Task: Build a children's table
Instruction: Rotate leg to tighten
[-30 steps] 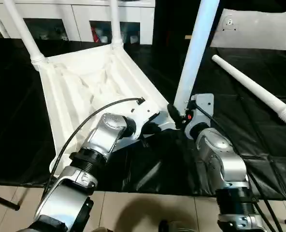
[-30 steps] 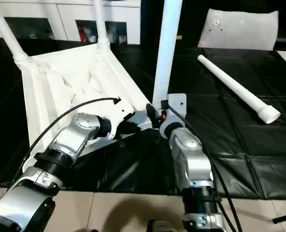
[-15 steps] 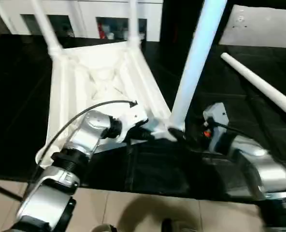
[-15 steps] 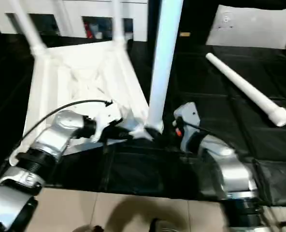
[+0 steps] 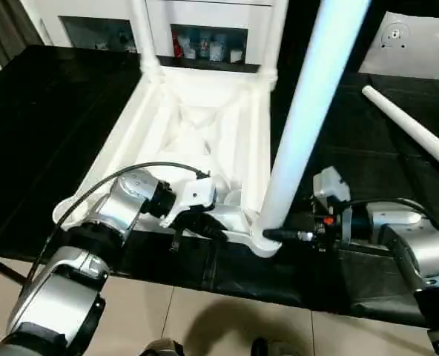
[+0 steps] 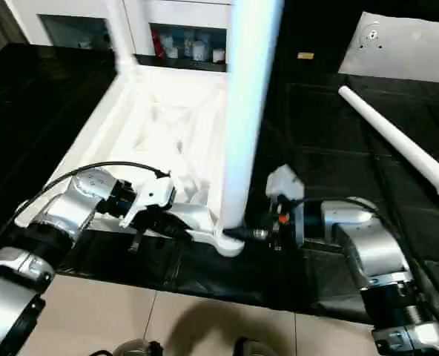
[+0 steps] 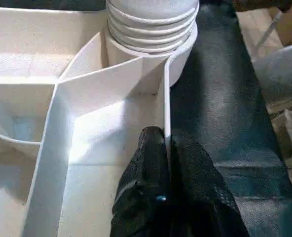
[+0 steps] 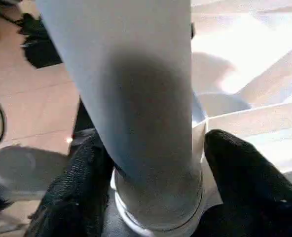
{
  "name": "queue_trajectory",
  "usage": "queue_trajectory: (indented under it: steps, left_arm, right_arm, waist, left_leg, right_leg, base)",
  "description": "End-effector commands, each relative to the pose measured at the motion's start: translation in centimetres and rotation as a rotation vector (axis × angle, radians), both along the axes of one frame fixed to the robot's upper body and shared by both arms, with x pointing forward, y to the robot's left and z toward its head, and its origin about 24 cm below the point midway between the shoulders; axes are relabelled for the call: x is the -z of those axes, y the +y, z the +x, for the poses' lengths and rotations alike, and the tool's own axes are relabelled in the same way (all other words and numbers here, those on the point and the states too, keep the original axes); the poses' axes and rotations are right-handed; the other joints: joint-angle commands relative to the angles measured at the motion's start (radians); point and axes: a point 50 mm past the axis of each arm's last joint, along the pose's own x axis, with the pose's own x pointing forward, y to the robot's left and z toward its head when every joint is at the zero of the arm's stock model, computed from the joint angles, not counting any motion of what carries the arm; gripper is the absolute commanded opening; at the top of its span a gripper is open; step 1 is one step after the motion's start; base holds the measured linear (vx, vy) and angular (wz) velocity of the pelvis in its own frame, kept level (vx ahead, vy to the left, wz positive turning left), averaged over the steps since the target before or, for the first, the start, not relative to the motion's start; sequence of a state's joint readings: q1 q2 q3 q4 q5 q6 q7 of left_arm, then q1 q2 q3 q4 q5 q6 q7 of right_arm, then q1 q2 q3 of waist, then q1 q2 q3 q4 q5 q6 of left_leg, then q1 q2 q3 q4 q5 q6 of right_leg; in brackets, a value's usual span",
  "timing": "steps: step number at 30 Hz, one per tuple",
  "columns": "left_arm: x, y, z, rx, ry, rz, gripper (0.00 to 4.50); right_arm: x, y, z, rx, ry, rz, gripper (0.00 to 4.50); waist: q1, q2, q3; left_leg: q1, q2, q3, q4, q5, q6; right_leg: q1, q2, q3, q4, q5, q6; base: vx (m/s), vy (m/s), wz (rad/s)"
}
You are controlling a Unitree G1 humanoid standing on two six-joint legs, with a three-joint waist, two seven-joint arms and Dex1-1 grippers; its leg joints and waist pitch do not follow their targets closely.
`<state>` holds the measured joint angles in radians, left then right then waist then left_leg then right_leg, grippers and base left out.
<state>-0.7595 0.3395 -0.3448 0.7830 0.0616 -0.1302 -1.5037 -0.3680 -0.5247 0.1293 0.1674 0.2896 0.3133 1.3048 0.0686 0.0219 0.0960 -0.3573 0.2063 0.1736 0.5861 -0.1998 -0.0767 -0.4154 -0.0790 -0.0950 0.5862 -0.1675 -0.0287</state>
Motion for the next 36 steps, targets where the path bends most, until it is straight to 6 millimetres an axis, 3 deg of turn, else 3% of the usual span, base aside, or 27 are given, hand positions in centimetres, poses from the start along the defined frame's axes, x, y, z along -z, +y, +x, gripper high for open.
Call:
queue_trajectory:
  steps: [1, 7, 15, 16, 17, 21, 23, 25, 26, 27, 28, 30, 32, 35, 36]
  left_arm:
    - [-0.5, -0.9, -0.3, 0.127, 0.000, 0.041, 0.00]
    - [-0.5, -0.7, -0.1, 0.139, -0.002, 0.044, 0.00]
    - [-0.4, -0.6, -0.1, 0.144, 0.006, 0.043, 0.00]
    - [-0.4, -0.6, 0.0, 0.136, 0.016, 0.032, 0.00]
    - [-0.4, -0.6, 0.0, 0.135, 0.017, 0.030, 0.00]
    - [-0.5, -1.5, 0.4, 0.003, 0.048, -0.059, 0.00]
    - [-0.4, -1.9, 0.6, -0.058, 0.047, -0.083, 0.00]
    - [-0.3, -2.4, 0.6, -0.096, 0.049, -0.124, 0.00]
    - [-0.3, -2.7, 0.6, -0.112, 0.052, -0.142, 0.00]
    - [-0.1, -3.6, 0.3, -0.158, 0.060, -0.201, 0.00]
    - [0.0, -3.8, 0.2, -0.166, 0.064, -0.212, 0.00]
    - [0.3, -4.6, -0.1, -0.196, 0.063, -0.235, 0.00]
    - [0.5, -5.3, -0.2, -0.230, 0.062, -0.244, 0.00]
    - [0.7, -6.3, 0.0, -0.293, 0.044, -0.251, 0.00]
    - [0.6, -6.8, 0.1, -0.327, 0.032, -0.253, 0.00]
  right_arm:
    - [-0.6, 0.0, 0.2, -0.033, -0.010, 0.006, 2.62]
    - [-0.4, 0.3, 0.2, -0.069, -0.004, 0.011, 2.18]
    - [-0.1, 0.5, -0.1, -0.088, 0.016, 0.019, 1.99]
    - [0.0, 0.6, -0.3, -0.086, 0.029, 0.032, 1.99]
    - [0.0, 0.6, -0.3, -0.085, 0.031, 0.034, 1.99]
    - [0.5, 1.7, -0.7, 0.064, 0.090, 0.116, 1.99]
    - [1.0, 2.1, -0.6, 0.149, 0.102, 0.134, 1.99]
    - [1.6, 2.7, -0.4, 0.253, 0.078, 0.131, 1.99]
    - [1.8, 2.9, -0.3, 0.293, 0.074, 0.134, 1.99]
    - [2.6, 3.9, -0.1, 0.439, 0.082, 0.154, 1.99]
    - [2.7, 4.2, -0.1, 0.461, 0.088, 0.161, 1.99]
    - [3.1, 5.4, -0.2, 0.536, 0.106, 0.175, 1.99]
    - [3.2, 6.5, -0.2, 0.581, 0.117, 0.180, 1.99]
    - [3.2, 7.8, 0.0, 0.653, 0.136, 0.193, 1.99]
    - [3.2, 8.4, 0.2, 0.690, 0.144, 0.197, 1.99]
  waist:
    - [-0.004, -0.019, -0.078]
    - [0.000, -0.021, -0.073]
    - [0.008, -0.019, -0.077]
    - [0.011, -0.012, -0.078]
    - [0.011, -0.015, -0.078]
    - [0.014, -0.014, -0.077]
    - [0.012, -0.016, -0.071]
    - [0.006, -0.018, -0.067]
    - [-0.001, -0.014, -0.061]
    - [-0.014, -0.018, -0.059]
    - [-0.021, -0.019, -0.060]
    - [-0.047, -0.021, -0.060]
    - [-0.056, -0.022, -0.058]
    - [-0.062, -0.017, -0.056]
    - [-0.062, -0.013, -0.056]
  left_leg:
    - [0.000, 0.028, 0.002, -0.055, -0.039, 0.158]
    - [0.000, 0.025, 0.003, -0.056, -0.084, 0.129]
    - [-0.001, 0.026, 0.002, -0.054, -0.060, 0.132]
    - [0.001, 0.027, 0.002, -0.053, -0.061, 0.131]
    - [0.001, 0.027, 0.003, -0.054, -0.066, 0.130]
    - [0.001, 0.028, 0.002, -0.056, -0.070, 0.119]
    - [0.002, 0.026, 0.001, -0.061, -0.104, 0.092]
    - [0.002, 0.021, 0.001, -0.063, -0.141, 0.067]
    - [0.001, 0.021, -0.002, -0.069, -0.168, 0.049]
    - [0.000, 0.017, -0.005, -0.071, -0.184, 0.031]
    - [-0.005, 0.015, -0.008, -0.073, -0.183, 0.024]
    - [-0.009, 0.010, -0.011, -0.073, -0.182, 0.026]
    - [0.003, 0.004, -0.007, -0.067, -0.197, 0.040]
    - [-0.001, 0.003, -0.008, -0.070, -0.192, 0.041]
    - [0.005, 0.004, -0.009, -0.071, -0.201, 0.042]
  right_leg:
    - [0.071, -0.066, 0.057, -0.041, -0.061, -0.278]
    - [0.068, -0.065, 0.057, -0.052, -0.156, -0.255]
    - [0.070, -0.065, 0.057, -0.044, -0.111, -0.260]
    - [0.069, -0.065, 0.057, -0.044, -0.112, -0.262]
    - [0.069, -0.064, 0.056, -0.046, -0.117, -0.261]
    - [0.070, -0.065, 0.057, -0.047, -0.127, -0.259]
    - [0.067, -0.067, 0.055, -0.059, -0.209, -0.234]
    - [0.069, -0.069, 0.055, -0.070, -0.309, -0.199]
    - [0.065, -0.069, 0.052, -0.079, -0.378, -0.175]
    - [0.066, -0.070, 0.050, -0.084, -0.438, -0.149]
    - [0.070, -0.069, 0.048, -0.085, -0.456, -0.138]
    - [0.070, -0.065, 0.047, -0.093, -0.492, -0.106]
    - [0.057, -0.062, 0.048, -0.103, -0.534, -0.096]
    - [0.056, -0.061, 0.046, -0.109, -0.568, -0.077]
    - [0.052, -0.060, 0.046, -0.112, -0.573, -0.072]
  base:
    - [0.000, 0.000, 0.00]
    - [0.000, 0.000, 0.00]
    - [0.000, 0.000, 0.00]
    - [0.000, 0.000, 0.00]
    - [0.000, 0.000, 0.00]
    - [0.000, 0.000, 0.00]
    - [0.000, 0.000, 0.00]
    - [0.000, 0.000, 0.00]
    - [0.000, 0.000, 0.00]
    - [0.000, 0.000, 0.00]
    - [0.000, 0.000, 0.00]
    - [0.000, 0.000, 0.00]
    - [0.000, 0.000, 0.00]
    - [0.000, 0.000, 0.00]
    - [0.000, 0.000, 0.00]
